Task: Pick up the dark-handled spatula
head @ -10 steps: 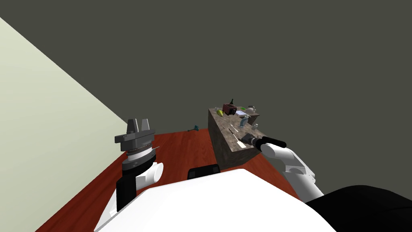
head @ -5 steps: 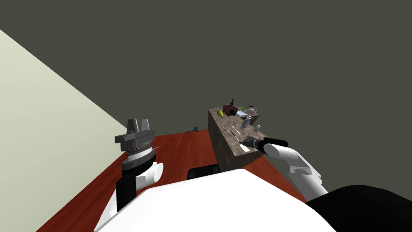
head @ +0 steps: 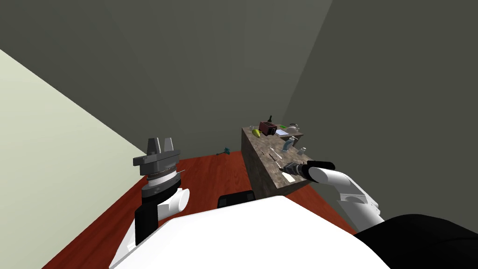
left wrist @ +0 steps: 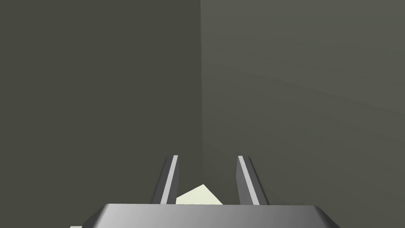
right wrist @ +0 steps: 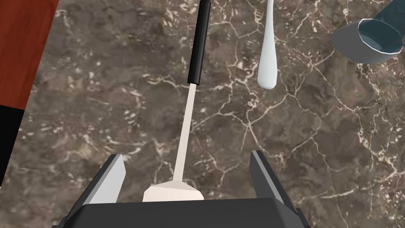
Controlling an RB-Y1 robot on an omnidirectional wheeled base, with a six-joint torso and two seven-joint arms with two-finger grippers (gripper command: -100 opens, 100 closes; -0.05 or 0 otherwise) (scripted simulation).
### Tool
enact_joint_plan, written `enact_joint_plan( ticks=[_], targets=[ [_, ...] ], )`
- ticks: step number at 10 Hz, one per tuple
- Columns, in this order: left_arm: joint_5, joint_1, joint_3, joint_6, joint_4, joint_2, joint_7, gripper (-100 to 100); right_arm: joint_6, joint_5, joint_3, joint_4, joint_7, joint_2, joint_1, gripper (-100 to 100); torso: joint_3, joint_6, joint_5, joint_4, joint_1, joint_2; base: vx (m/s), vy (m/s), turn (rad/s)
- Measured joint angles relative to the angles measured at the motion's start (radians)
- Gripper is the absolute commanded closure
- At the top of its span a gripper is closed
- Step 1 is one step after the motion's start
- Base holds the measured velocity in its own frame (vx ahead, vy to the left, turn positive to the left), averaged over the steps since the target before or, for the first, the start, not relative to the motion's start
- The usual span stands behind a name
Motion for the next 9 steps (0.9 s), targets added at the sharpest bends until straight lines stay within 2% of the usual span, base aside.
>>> enact_joint_plan(
  ticks=[4,6,9],
  targets=[
    [0.0,0.0,0.0,0.0,0.0,0.0,0.0,0,0.107,-0.057,-0.019,0.023,-0.084,-0.047,0.015,-100,-0.001,0.0,0.0,0.0,0.0,-0.002,0.102,0.007,-0.03],
    [0.0,0.0,0.0,0.0,0.0,0.0,0.0,0,0.153,-0.067,-0.018,0.019,-0.122,-0.052,0.03,-100,0.0,0.0,0.0,0.0,0.0,0.0,0.099,0.011,-0.033],
    [0.0,0.0,0.0,0.0,0.0,0.0,0.0,0,0.235,-0.104,-0.025,0.038,-0.187,-0.083,0.047,-100,-0.001,0.0,0.0,0.0,-0.001,-0.002,0.114,-0.008,-0.03]
  ],
)
